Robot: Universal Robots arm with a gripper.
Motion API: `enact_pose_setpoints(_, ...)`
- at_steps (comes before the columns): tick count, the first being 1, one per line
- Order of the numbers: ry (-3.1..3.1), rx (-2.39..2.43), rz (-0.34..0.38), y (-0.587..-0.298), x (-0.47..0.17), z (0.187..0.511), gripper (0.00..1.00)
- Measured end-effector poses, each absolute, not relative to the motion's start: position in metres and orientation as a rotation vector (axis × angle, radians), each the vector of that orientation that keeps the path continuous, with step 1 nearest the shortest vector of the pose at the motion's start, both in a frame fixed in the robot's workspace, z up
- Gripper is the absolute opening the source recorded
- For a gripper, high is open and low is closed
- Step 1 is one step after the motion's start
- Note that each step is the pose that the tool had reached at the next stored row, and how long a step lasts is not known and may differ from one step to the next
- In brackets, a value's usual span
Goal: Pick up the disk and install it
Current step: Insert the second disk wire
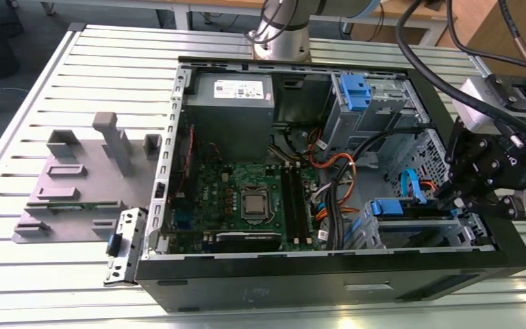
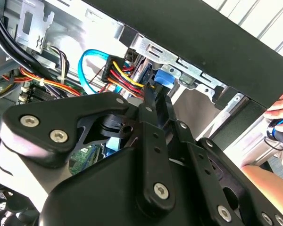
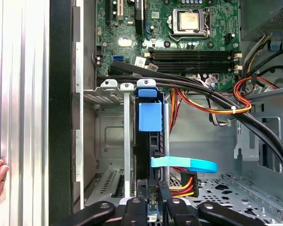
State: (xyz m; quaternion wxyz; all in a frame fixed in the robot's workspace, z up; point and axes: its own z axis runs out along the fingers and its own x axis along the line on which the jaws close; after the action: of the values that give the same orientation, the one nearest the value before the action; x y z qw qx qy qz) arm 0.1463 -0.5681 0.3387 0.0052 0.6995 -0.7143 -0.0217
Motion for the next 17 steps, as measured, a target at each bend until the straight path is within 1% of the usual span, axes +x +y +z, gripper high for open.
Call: enact_pose_setpoints(17, -2.233, 2.187, -0.061, -0.5681, 0.1478, 0.334, 0.24)
